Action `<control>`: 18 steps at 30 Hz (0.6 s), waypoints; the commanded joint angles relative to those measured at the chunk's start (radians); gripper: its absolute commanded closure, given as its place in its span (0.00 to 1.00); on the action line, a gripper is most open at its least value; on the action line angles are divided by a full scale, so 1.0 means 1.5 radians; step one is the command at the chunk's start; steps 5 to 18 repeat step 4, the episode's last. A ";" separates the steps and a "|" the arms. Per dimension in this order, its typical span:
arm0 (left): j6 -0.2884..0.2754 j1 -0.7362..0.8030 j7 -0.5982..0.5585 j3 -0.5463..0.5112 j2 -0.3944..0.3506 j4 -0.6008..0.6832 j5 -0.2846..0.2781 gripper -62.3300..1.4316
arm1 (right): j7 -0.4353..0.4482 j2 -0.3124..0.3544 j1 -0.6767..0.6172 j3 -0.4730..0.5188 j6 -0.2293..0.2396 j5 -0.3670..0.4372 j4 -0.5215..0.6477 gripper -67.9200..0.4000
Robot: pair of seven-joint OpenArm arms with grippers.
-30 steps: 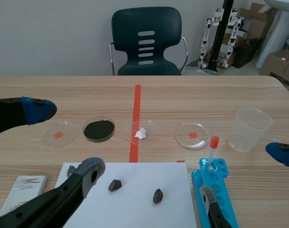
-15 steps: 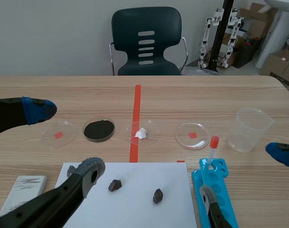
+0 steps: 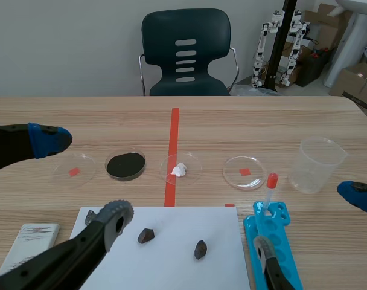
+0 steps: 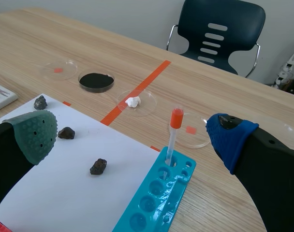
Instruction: Return to the home posture
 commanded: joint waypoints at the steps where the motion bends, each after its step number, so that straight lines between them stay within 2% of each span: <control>1: -0.001 -0.003 -0.009 0.003 0.003 0.004 -0.007 0.08 | 0.012 0.007 -0.001 0.001 0.001 0.007 0.006 0.04; 18: -0.001 -0.003 -0.010 0.003 0.003 0.004 -0.007 0.08 | 0.012 0.007 -0.001 0.001 0.001 0.007 0.006 0.04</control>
